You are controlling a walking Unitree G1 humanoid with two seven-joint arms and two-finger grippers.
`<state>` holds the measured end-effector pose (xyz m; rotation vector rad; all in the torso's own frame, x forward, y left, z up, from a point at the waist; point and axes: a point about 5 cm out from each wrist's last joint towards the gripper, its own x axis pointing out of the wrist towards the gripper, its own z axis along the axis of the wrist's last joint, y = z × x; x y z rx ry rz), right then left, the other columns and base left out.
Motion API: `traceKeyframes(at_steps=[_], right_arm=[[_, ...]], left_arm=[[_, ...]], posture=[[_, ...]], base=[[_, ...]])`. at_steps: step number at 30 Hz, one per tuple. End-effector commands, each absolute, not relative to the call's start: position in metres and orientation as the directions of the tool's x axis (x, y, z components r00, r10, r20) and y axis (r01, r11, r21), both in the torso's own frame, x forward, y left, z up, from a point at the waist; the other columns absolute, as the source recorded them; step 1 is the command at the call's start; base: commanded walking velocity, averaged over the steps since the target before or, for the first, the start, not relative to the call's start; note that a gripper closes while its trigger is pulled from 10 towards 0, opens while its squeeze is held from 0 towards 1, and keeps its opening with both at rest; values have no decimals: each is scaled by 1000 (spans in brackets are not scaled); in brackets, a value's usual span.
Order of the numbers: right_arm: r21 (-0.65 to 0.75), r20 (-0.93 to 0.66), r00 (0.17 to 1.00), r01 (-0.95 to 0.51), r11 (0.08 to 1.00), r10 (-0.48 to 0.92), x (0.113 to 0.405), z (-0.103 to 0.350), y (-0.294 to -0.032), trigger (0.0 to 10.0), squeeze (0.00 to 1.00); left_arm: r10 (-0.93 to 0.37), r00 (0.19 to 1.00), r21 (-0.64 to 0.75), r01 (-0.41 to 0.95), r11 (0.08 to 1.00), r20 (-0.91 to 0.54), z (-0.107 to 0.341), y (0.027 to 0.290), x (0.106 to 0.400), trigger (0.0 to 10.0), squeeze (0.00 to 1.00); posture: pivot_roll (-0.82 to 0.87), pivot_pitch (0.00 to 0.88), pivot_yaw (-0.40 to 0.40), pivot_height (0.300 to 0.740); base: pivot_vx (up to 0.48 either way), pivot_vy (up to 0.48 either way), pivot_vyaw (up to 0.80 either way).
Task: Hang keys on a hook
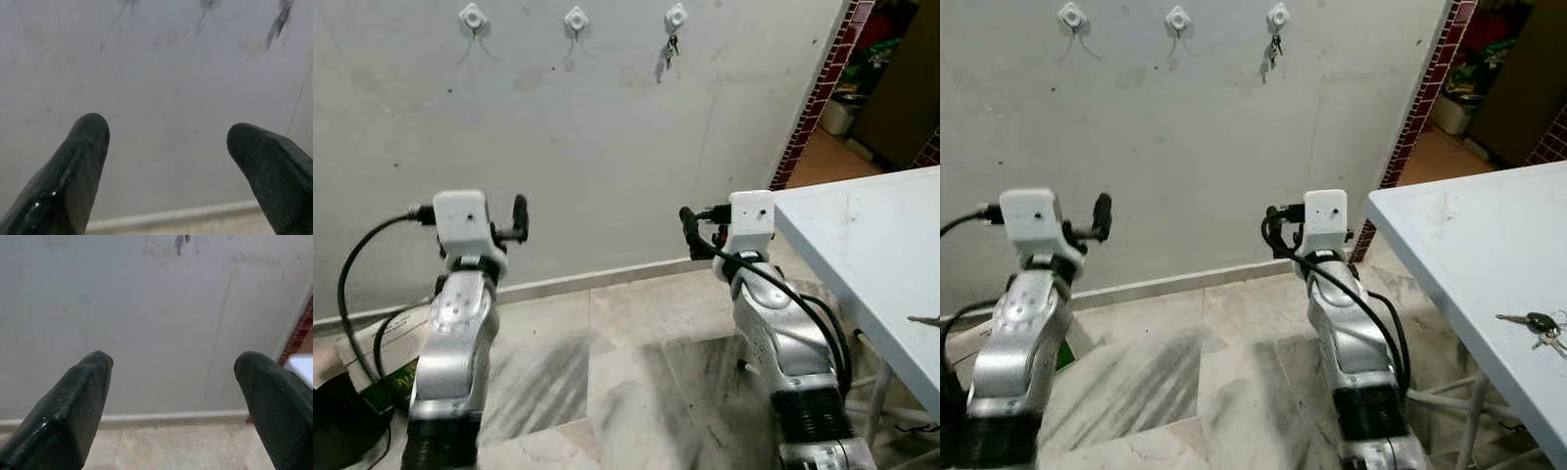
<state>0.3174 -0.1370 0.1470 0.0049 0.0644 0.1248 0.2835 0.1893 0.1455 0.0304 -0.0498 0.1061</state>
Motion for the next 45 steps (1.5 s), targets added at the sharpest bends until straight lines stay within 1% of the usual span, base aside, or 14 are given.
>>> traceKeyframes(at_steps=[1,3,5,7,9,10,12,13,15,20,22,32,40,45], right_arm=[[9,-61,993,-104,995,104,310,148,-150,10000,0],[-33,-61,995,-86,996,83,304,146,-158,10000,0],[-87,-67,998,-19,996,13,299,143,-169,10000,0],[-84,-58,998,-7,996,2,298,143,-170,10000,0],[-77,-57,998,-13,997,8,297,143,-170,10000,0],[-55,-36,999,-21,998,19,296,145,-166,10000,0],[-67,-17,1000,-9,998,8,295,146,-162,10000,0],[-77,-22,1000,4,997,-6,295,146,-159,10000,0],[-42,-39,999,11,999,-12,293,144,-154,10000,0],[-20,-66,998,-13,1000,11,291,141,-146,10000,0],[-11,-62,998,-5,1000,5,292,142,-145,10000,0],[-56,-33,999,-17,998,15,300,154,-149,10000,0],[-66,-29,999,-43,997,41,305,158,-143,10000,0],[-73,-35,998,-64,995,61,307,158,-140,10000,0]], left_arm=[[77,992,48,-82,995,98,154,187,277,10000,0],[75,993,57,-81,995,91,151,189,271,10000,0],[82,993,62,-88,994,82,149,191,271,10000,0],[87,993,56,-92,994,85,150,192,273,10000,0],[87,992,51,-92,994,88,151,193,273,10000,0],[69,992,69,-76,995,105,156,189,278,10000,0],[37,992,78,-47,996,118,161,184,284,10000,0],[21,992,98,-34,995,128,164,181,288,10000,0],[-13,991,115,-2,993,134,168,176,291,10000,0],[-14,995,111,3,994,96,161,177,288,10000,0],[-3,996,97,-5,995,87,159,177,288,10000,0],[-8,995,86,0,996,95,158,168,285,10000,0],[1,995,62,-7,998,97,157,168,285,10000,0],[-10,995,75,3,997,102,158,165,286,10000,0]], posture=[[49,0,-43,740],[40,0,-40,740],[32,0,-24,740],[28,0,-11,740],[28,0,-11,740],[23,0,3,740],[23,0,15,740],[25,0,26,740],[35,0,35,740],[36,0,38,740],[33,0,33,740],[30,3,-8,740],[37,9,-27,740],[34,14,-35,740]], base=[[0,0,0],[0,0,0],[0,0,0],[0,0,0],[0,0,0],[0,0,0],[0,0,0],[0,0,0],[0,0,0],[0,0,0],[0,0,-644],[0,0,-794],[0,0,-791],[0,0,-788]])
